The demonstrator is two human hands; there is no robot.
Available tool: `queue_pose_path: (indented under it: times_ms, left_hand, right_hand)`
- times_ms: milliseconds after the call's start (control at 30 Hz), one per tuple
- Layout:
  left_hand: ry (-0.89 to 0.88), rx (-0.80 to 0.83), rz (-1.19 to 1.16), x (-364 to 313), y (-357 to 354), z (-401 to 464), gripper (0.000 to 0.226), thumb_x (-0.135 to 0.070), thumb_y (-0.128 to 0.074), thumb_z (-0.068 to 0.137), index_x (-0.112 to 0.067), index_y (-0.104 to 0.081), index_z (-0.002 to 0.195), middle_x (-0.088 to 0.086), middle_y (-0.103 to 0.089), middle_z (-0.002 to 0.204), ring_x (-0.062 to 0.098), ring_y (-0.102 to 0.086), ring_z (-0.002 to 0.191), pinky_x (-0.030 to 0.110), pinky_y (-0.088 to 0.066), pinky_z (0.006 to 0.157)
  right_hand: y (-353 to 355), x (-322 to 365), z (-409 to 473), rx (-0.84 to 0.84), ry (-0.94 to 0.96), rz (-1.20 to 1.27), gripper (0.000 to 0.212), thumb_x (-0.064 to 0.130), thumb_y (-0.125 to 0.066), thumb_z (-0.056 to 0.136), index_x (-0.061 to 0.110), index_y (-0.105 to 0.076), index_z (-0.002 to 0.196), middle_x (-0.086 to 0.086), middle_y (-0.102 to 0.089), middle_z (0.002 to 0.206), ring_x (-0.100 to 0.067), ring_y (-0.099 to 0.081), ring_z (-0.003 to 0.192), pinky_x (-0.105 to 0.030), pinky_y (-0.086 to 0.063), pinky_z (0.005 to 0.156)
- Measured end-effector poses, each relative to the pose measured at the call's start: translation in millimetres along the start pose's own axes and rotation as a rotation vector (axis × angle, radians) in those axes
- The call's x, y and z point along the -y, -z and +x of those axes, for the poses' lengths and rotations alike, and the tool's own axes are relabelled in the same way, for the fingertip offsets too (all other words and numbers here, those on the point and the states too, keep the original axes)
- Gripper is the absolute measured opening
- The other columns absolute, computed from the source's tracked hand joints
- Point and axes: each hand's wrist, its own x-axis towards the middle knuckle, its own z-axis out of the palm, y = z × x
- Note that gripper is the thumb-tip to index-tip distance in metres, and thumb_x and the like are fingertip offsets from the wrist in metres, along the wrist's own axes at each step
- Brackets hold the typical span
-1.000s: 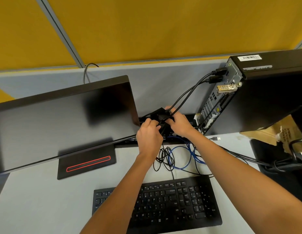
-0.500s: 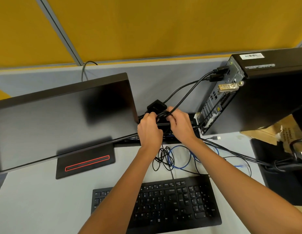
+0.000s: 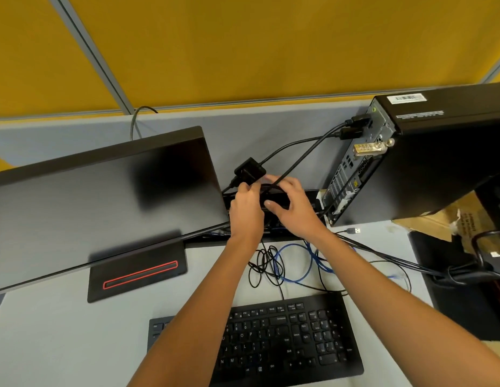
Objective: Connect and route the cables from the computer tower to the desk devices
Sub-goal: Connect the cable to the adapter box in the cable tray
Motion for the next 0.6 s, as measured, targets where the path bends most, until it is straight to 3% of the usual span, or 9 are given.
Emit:
queue_pose_path:
  times_ms: [67, 133, 200, 300, 467, 600]
  left_hand:
    - [-0.106, -0.049, -0.067, 11, -10, -5, 0.056, 0.016, -0.050, 0.084, -0.011, -0.054, 0.133, 0.013, -0.054, 0.114, 0.027, -0.061, 0.091, 0.034, -0.054, 0.078]
    - [-0.167, -0.115, -0.141, 17, -21, -14, 0.052, 0.018, -0.052, 0.083, -0.009, -0.060, 0.127, 0.012, -0.058, 0.109, 0.023, -0.062, 0.086, 0.032, -0.056, 0.076]
    - [-0.138, -0.179, -0.190, 20, -26, -21, 0.050, 0.018, -0.053, 0.082, -0.008, -0.063, 0.123, 0.010, -0.059, 0.104, 0.020, -0.060, 0.080, 0.028, -0.055, 0.071]
    - [-0.053, -0.225, -0.216, 25, -25, -24, 0.048, 0.019, -0.053, 0.081, -0.005, -0.061, 0.121, 0.010, -0.057, 0.106, 0.020, -0.059, 0.077, 0.030, -0.054, 0.065]
    - [0.013, -0.006, 0.082, 38, -26, -36, 0.070, 0.017, -0.055, 0.078, -0.012, -0.039, 0.140, 0.010, -0.043, 0.118, 0.021, -0.050, 0.057, 0.029, -0.045, 0.051]
    - [-0.061, 0.100, 0.232, 57, -35, -33, 0.083, 0.015, -0.054, 0.081, -0.017, -0.021, 0.151, 0.008, -0.038, 0.123, 0.017, -0.049, 0.063, 0.027, -0.048, 0.056]
  right_hand:
    - [-2, 7, -7, -0.070, -0.056, 0.181, 0.029, 0.016, -0.061, 0.093, 0.030, -0.062, 0.118, 0.011, -0.053, 0.118, 0.001, -0.050, 0.116, -0.014, -0.040, 0.099]
    - [-1, 12, -8, -0.113, -0.132, 0.314, 0.014, 0.011, -0.055, 0.096, 0.014, -0.068, 0.101, 0.008, -0.065, 0.103, 0.007, -0.059, 0.096, -0.012, -0.047, 0.088]
    - [-1, 15, -3, -0.154, -0.155, 0.355, 0.017, 0.007, -0.053, 0.096, 0.008, -0.070, 0.093, 0.003, -0.069, 0.094, -0.001, -0.064, 0.092, -0.018, -0.051, 0.086]
    - [-6, 20, 5, -0.219, -0.200, 0.470, 0.019, 0.007, -0.053, 0.097, 0.015, -0.069, 0.089, -0.005, -0.070, 0.093, -0.013, -0.068, 0.092, -0.022, -0.056, 0.081]
    - [-18, 20, 10, -0.316, -0.298, 0.621, 0.023, 0.006, -0.051, 0.098, 0.020, -0.066, 0.087, -0.006, -0.069, 0.088, -0.014, -0.068, 0.086, -0.023, -0.057, 0.077]
    - [-18, 15, 6, -0.317, -0.292, 0.602, 0.026, 0.005, -0.049, 0.098, 0.019, -0.067, 0.085, -0.007, -0.070, 0.090, -0.015, -0.068, 0.090, -0.024, -0.057, 0.079]
